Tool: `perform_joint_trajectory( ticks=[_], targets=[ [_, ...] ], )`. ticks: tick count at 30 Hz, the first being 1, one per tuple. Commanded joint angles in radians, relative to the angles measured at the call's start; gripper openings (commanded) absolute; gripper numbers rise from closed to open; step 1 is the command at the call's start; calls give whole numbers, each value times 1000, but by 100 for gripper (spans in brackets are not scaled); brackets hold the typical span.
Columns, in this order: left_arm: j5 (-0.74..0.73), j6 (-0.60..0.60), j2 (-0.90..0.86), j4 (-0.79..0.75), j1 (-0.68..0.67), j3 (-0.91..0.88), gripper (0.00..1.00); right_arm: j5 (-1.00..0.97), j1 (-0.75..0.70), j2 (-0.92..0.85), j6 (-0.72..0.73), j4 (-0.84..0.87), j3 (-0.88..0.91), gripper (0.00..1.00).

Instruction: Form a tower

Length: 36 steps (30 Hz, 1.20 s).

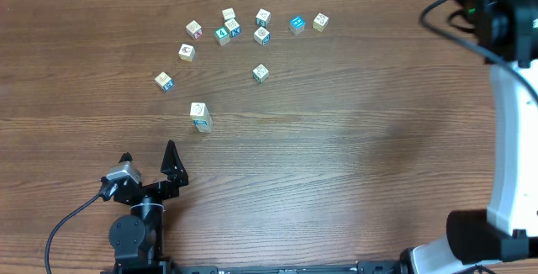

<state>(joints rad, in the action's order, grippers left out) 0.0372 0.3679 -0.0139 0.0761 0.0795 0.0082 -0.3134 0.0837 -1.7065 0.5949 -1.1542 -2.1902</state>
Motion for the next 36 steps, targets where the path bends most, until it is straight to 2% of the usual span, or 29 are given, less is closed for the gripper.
perform_joint_trajectory(
  ticks=[1, 10, 21, 36],
  targets=[
    [-5, 6, 10, -2, 6, -3, 99, -7, 80, 63, -1, 0, -15, 100],
    [-5, 6, 10, -2, 6, -3, 99, -7, 235, 100, -1, -8, -15, 100],
    [-5, 6, 10, -2, 6, -3, 100, -7, 243, 134, -1, -10, 4, 100],
    [-5, 6, 10, -2, 6, -3, 99, -7, 243, 286, -1, -39, 228, 100]
  ],
)
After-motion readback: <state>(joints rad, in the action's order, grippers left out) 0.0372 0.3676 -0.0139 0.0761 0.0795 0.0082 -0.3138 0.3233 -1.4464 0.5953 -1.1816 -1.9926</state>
